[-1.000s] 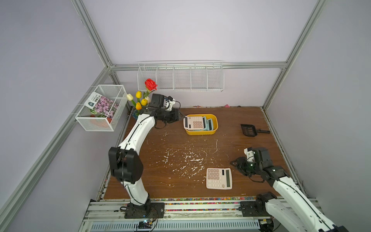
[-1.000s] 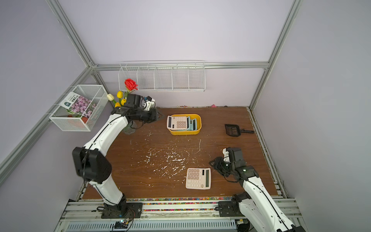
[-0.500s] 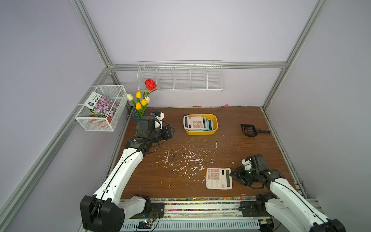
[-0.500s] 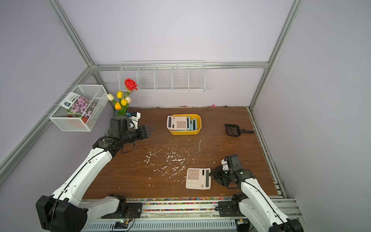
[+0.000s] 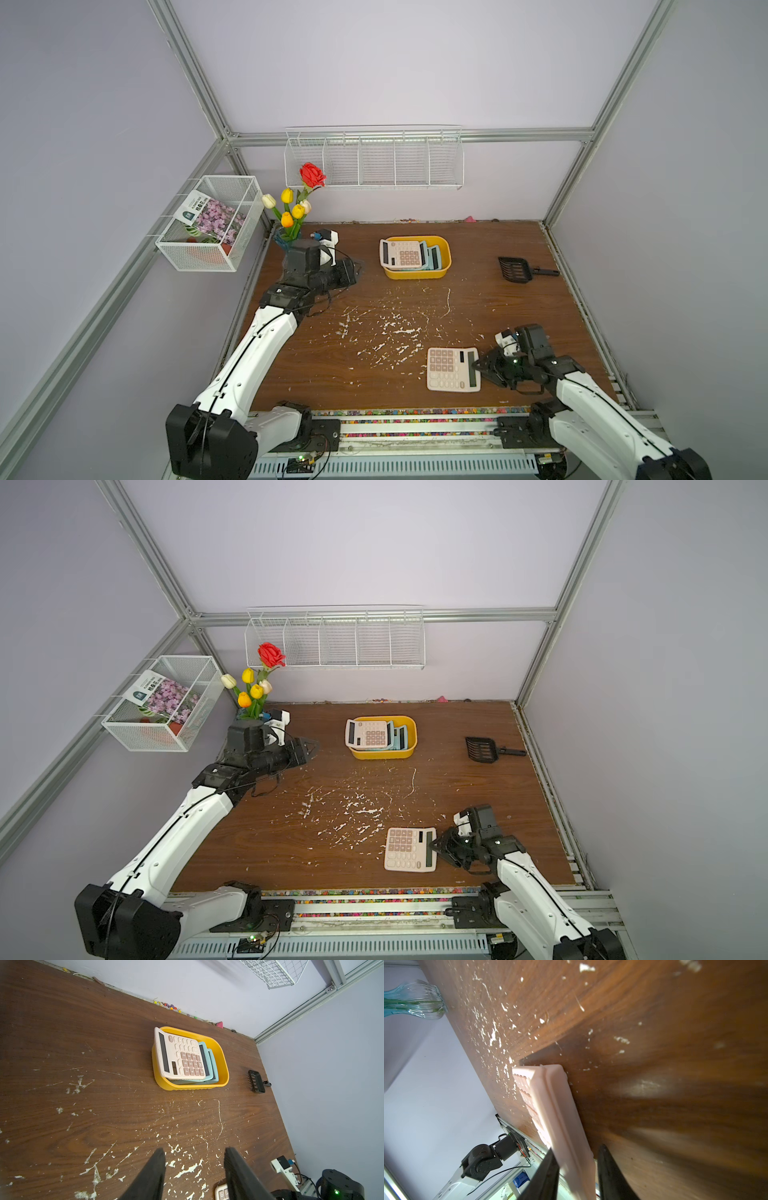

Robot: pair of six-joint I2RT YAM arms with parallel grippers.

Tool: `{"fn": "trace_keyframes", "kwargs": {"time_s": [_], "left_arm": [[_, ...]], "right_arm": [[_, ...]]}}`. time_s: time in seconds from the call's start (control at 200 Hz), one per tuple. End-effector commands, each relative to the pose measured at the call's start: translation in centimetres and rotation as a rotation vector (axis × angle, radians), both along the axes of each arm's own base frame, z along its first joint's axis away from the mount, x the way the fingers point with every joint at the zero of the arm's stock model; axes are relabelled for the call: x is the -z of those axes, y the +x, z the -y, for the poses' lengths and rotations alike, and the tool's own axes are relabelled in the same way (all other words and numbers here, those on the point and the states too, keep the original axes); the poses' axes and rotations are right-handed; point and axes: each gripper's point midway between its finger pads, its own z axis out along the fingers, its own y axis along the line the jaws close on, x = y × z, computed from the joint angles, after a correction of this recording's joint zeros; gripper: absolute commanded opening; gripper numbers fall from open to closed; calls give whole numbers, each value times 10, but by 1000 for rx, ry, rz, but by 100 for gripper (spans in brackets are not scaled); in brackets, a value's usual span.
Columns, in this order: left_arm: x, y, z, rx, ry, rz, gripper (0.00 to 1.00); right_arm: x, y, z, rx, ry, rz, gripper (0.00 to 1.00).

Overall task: Put the calculator in the storage box
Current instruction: Pick up the calculator at the center of the board.

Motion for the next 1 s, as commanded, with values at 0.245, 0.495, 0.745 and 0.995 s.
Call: {"fn": "trace_keyframes", "kwargs": {"time_s": [0.245,0.495,0.745,0.995], "left_arm": [[-1,-1,-1,-8,-3,14,50],[-1,-2,-3,-11,7,18,51],[-4,-3,-4,-10,14,26,51],[-4,-6,-4,2,16,24,51]], "right_arm": [[-13,4,-1,-2,8,40,16],[-51,15,-2,-38,-12,107,3],[-117,57,-15,-166,-10,283,1],[-174,131,-51,-387,63,465,0]]}}
